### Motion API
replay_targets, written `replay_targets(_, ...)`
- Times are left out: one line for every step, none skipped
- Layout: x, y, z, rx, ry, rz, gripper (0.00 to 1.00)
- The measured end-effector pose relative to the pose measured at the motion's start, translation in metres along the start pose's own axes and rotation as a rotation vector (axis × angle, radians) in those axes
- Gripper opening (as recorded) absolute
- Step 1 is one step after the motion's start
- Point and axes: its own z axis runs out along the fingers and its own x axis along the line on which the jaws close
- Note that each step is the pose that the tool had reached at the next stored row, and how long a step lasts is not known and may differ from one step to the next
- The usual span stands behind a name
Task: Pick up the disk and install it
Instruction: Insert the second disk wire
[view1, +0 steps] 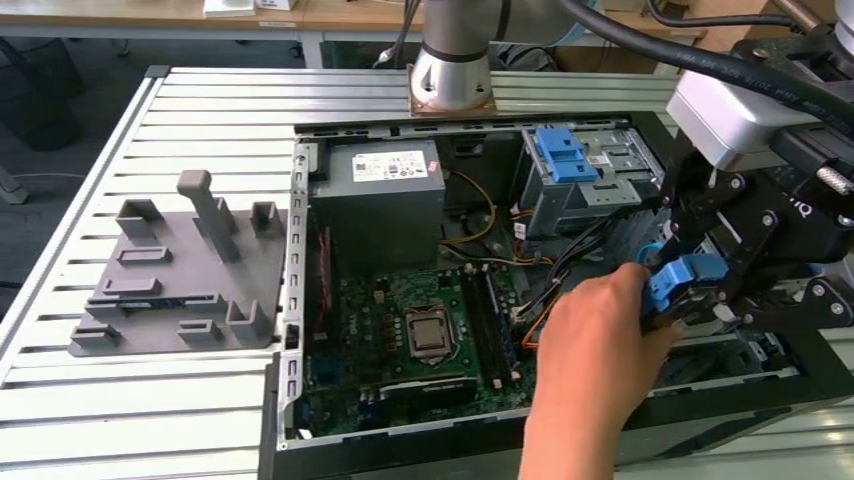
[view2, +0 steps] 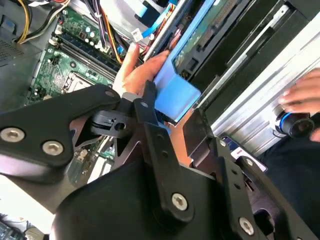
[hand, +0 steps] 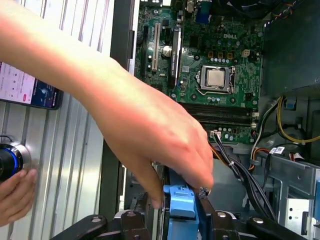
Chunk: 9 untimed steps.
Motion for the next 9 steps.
replay_targets(0.0, 0.0, 0.0, 0.0, -0.0001, 0.0, 0.5)
replay_targets(0.0, 0.0, 0.0, 0.0, -0.0001, 0.0, 0.5)
replay_targets(0.0, 0.0, 0.0, 0.0, 0.0, 0.0, 0.5)
replay_targets(0.0, 0.0, 0.0, 0.0, -0.0001, 0.0, 0.5)
replay_targets(0.0, 0.0, 0.0, 0.0, -0.0001, 0.0, 0.5)
replay_targets(0.0, 0.0, 0.0, 0.0, -0.0001, 0.0, 0.5)
replay_targets(0.0, 0.0, 0.0, 0.0, -0.0001, 0.0, 0.5)
replay_targets(0.0, 0.0, 0.0, 0.0, -0.0001, 0.0, 0.5)
replay_targets(0.0, 0.0, 0.0, 0.0, -0.0001, 0.0, 0.5)
